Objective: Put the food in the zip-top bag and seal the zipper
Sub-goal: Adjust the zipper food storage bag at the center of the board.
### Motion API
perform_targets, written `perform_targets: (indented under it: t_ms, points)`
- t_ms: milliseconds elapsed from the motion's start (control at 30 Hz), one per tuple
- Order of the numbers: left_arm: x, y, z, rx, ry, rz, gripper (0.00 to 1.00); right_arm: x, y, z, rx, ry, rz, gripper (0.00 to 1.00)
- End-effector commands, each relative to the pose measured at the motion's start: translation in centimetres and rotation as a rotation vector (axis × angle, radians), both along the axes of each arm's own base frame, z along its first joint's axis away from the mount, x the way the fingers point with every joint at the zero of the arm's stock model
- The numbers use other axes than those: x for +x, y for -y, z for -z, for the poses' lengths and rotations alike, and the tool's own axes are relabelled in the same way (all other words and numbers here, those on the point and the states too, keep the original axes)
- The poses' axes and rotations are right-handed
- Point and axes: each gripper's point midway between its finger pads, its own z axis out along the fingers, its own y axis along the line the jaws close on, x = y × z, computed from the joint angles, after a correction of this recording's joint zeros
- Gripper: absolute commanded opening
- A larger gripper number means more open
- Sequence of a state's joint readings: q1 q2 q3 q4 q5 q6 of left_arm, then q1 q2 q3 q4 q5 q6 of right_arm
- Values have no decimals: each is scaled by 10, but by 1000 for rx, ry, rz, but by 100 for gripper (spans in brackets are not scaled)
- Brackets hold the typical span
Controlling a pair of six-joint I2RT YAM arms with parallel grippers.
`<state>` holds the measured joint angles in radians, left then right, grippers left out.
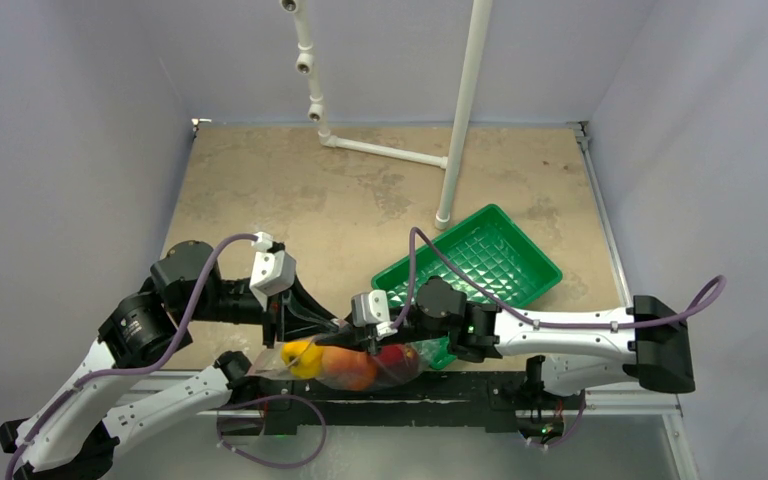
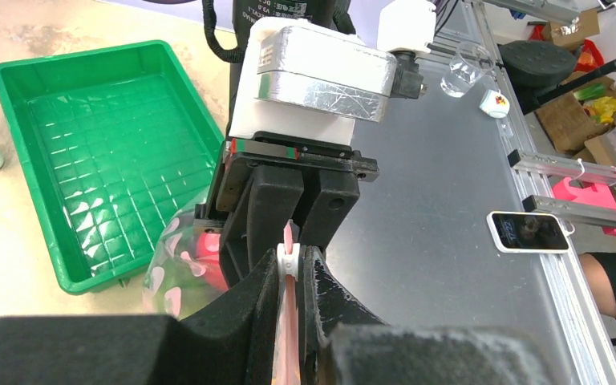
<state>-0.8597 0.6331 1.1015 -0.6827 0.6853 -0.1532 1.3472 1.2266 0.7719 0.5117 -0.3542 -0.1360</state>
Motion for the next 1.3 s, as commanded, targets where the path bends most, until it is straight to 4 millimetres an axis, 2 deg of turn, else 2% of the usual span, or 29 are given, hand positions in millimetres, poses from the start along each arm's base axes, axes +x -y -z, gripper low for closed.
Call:
perform_targets:
  t_ms: [0,133,300,567,700,900,1167,1267]
  points:
    - [-2,1,-14,-48,48,22,0,3,-1,-21,76,-6,19,0]
    - [-2,0,-13,-49,46,17,0,17,7,-42,142,-11,109,0]
    - [0,-2,-8,-43,36,-9,0,36,26,-67,233,-68,242,0]
    - [9,-4,1,-17,31,-67,0,32,64,-101,391,-106,257,0]
    - [10,-4,-1,-21,34,-74,0,31,74,-112,442,-150,271,0]
    - [12,2,4,-23,19,-60,0,31,73,-121,517,-205,317,0]
    - [14,9,-1,-44,19,-42,0,39,46,-110,485,-239,401,0]
    - [13,12,0,-47,9,-24,0,40,42,-106,477,-243,412,0]
